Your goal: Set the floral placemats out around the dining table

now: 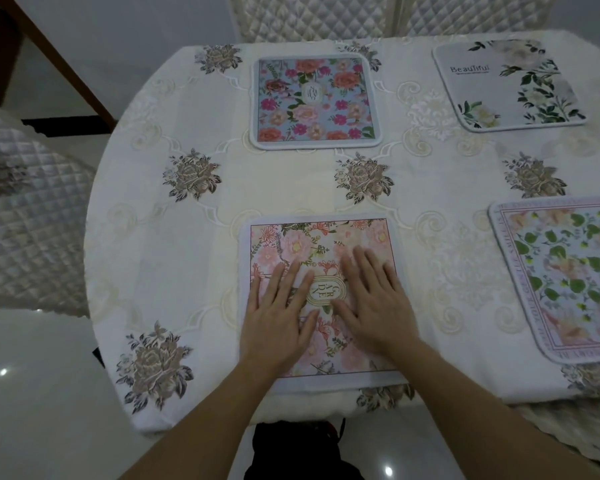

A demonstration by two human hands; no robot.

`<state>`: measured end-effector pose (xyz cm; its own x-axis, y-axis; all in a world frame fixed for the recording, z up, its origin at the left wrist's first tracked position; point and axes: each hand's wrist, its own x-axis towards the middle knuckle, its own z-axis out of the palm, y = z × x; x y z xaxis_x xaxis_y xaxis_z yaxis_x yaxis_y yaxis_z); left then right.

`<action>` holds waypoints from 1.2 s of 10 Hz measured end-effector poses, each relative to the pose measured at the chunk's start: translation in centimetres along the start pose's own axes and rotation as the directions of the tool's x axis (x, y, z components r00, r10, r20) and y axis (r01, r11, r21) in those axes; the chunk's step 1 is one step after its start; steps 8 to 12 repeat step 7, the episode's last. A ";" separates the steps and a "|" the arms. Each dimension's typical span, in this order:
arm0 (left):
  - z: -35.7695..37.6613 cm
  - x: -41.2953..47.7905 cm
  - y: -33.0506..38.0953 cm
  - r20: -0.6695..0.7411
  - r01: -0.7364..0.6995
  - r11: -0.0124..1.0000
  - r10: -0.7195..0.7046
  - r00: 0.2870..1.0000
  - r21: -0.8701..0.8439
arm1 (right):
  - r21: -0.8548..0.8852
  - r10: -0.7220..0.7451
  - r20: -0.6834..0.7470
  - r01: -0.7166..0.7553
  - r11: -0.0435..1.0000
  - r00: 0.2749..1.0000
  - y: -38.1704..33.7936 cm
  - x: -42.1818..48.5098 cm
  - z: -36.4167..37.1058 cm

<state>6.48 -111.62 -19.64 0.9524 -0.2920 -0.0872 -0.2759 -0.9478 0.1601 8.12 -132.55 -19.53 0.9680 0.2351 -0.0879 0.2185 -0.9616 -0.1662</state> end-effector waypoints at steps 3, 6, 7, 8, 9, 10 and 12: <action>-0.1 0.2 -0.1 0.047 0.032 0.999 -0.032 0.998 0.008 | -0.013 0.103 0.075 -0.103 0.995 0.992 2.7 -0.5 -0.7; -2.9 -1.0 0.0 0.214 0.079 0.997 -0.081 0.974 0.019 | -0.061 0.078 0.230 -0.065 0.996 0.970 1.5 -2.3 -3.1; -5.8 -1.3 0.8 0.217 0.097 0.995 -0.098 0.971 0.015 | -0.067 0.070 0.204 -0.057 0.996 0.977 1.2 -2.7 -5.1; -5.8 -1.3 0.8 0.217 0.097 0.995 -0.098 0.971 0.015 | -0.067 0.070 0.204 -0.057 0.996 0.977 1.2 -2.7 -5.1; -5.8 -1.3 0.8 0.217 0.097 0.995 -0.098 0.971 0.015 | -0.067 0.070 0.204 -0.057 0.996 0.977 1.2 -2.7 -5.1; -5.8 -1.3 0.8 0.217 0.097 0.995 -0.098 0.971 0.015 | -0.067 0.070 0.204 -0.057 0.996 0.977 1.2 -2.7 -5.1; -5.8 -1.3 0.8 0.217 0.097 0.995 -0.098 0.971 0.015 | -0.067 0.070 0.204 -0.057 0.996 0.977 1.2 -2.7 -5.1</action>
